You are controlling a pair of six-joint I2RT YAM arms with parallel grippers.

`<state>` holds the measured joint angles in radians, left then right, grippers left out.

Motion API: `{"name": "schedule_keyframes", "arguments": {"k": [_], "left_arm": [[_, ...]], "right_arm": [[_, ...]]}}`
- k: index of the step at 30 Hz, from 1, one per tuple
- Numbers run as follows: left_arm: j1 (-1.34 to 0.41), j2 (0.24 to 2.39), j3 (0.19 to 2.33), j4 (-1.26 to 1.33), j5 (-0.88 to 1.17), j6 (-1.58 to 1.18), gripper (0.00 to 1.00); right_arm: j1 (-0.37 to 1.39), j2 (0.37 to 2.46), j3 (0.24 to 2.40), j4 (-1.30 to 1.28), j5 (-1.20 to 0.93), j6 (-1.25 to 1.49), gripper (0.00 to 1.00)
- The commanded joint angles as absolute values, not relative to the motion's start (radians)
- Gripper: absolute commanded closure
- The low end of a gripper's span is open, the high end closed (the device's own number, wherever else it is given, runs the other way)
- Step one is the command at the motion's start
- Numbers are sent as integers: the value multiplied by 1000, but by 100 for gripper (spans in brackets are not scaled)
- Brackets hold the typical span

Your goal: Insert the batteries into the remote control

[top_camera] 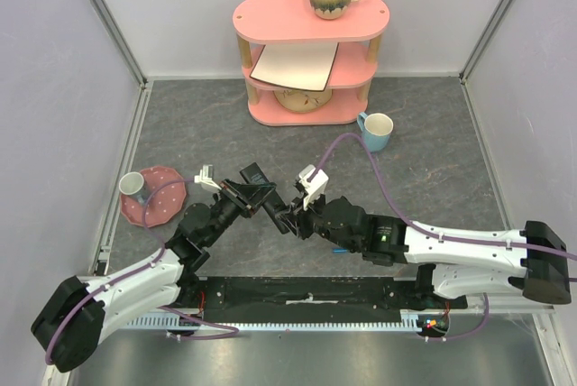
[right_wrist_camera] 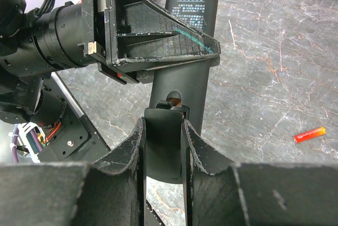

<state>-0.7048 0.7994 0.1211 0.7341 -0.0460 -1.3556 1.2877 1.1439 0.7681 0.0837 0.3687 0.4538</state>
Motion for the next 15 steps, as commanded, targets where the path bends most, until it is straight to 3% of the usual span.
{"name": "schedule_keyframes", "arguments": {"k": [1,9,15], "left_arm": [[-710,788,196,821,-22,-1390,98],[-710,764,201,812,-17,-1384,98],[-710,747,196,798,-20,-1378,98]], "right_arm": [[1292,1169,781,43,399,431,100],[1292,1196,793,2,414,452,96],[1293,1197,804,-23,437,463,75]]}}
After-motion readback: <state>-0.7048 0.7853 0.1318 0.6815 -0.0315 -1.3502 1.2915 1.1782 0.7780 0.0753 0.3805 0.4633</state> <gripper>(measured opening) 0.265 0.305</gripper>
